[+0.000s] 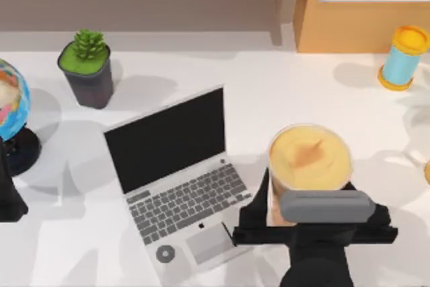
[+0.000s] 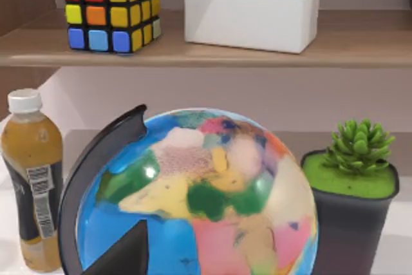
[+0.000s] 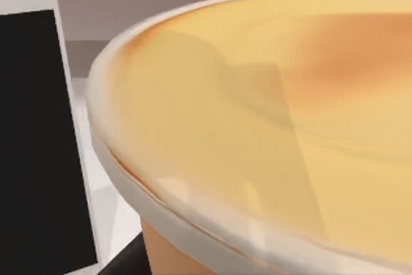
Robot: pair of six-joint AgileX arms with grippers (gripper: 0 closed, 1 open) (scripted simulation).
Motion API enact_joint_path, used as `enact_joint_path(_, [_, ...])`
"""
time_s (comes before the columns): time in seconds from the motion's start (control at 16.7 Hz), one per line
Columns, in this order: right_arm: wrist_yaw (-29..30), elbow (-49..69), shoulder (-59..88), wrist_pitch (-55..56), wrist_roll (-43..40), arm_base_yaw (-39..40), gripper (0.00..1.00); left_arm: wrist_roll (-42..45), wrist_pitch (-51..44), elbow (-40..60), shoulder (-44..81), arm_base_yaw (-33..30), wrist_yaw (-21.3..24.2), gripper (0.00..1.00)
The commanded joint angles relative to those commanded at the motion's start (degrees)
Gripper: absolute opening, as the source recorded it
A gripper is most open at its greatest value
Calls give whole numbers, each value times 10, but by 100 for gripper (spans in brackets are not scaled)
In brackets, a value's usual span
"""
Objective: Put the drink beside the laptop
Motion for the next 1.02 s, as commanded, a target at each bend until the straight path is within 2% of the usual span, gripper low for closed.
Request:
enact_joint_path(0.24, [0,-1,1,0,0,0,0,0,0,0,0,0,0,100])
enact_joint_path(1.02, [0,-1,1,0,0,0,98,0,0,0,0,0,0,100])
